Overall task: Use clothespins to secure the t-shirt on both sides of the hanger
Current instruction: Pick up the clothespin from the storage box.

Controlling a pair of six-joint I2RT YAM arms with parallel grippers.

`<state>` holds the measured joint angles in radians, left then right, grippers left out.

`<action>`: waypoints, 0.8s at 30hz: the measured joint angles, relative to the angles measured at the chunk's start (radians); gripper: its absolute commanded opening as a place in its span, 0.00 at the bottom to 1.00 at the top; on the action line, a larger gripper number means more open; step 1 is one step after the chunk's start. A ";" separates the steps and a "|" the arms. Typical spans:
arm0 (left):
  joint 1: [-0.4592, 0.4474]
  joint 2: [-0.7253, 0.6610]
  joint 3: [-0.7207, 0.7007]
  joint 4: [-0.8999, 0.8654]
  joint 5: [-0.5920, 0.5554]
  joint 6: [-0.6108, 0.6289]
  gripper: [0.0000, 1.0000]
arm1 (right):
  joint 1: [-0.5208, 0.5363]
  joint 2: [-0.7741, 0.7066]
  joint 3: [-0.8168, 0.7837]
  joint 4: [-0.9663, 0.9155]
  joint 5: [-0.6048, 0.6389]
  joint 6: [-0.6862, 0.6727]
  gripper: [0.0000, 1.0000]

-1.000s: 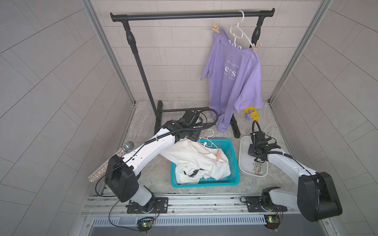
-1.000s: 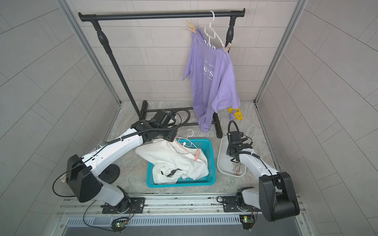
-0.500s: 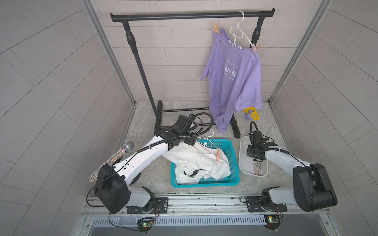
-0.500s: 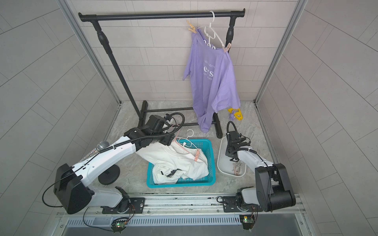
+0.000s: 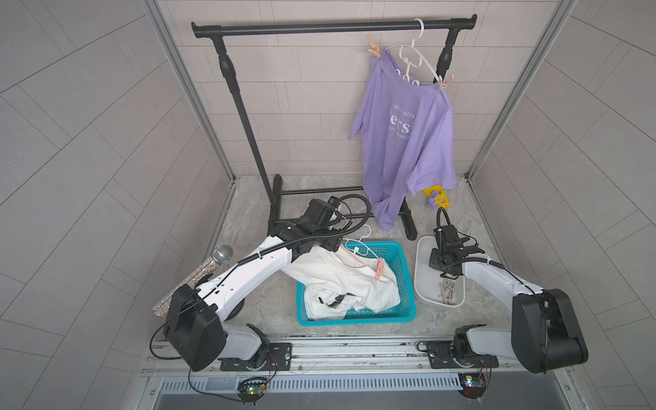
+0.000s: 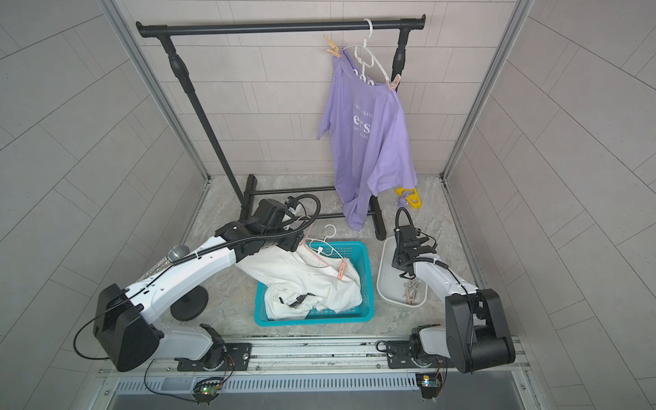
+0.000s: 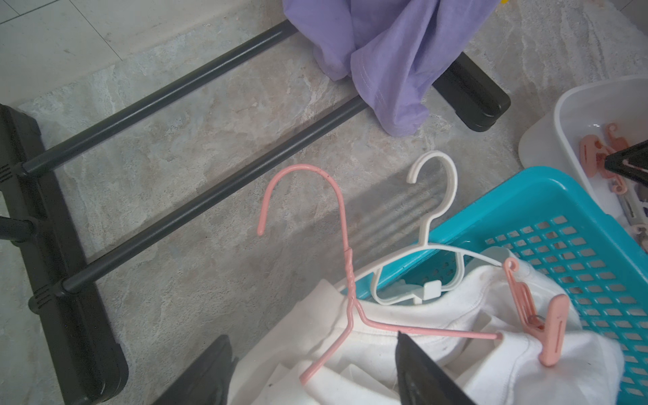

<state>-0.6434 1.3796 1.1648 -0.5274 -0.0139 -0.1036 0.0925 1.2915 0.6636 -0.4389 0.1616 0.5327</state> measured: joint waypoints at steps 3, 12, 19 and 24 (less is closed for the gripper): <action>0.000 0.000 -0.002 0.000 0.003 0.000 0.77 | -0.013 -0.004 0.000 -0.002 0.000 0.001 0.31; 0.000 0.000 -0.005 0.000 0.012 0.000 0.77 | -0.044 0.045 0.007 -0.020 -0.023 0.001 0.28; 0.000 0.000 -0.005 0.000 0.013 0.000 0.77 | -0.046 0.101 0.029 -0.029 -0.051 -0.002 0.23; 0.000 0.000 -0.005 0.000 0.013 0.000 0.77 | -0.046 0.105 0.029 -0.029 -0.067 -0.002 0.21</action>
<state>-0.6434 1.3796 1.1599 -0.5274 -0.0013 -0.1032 0.0467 1.3960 0.6930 -0.4675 0.0948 0.5308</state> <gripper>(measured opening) 0.768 0.215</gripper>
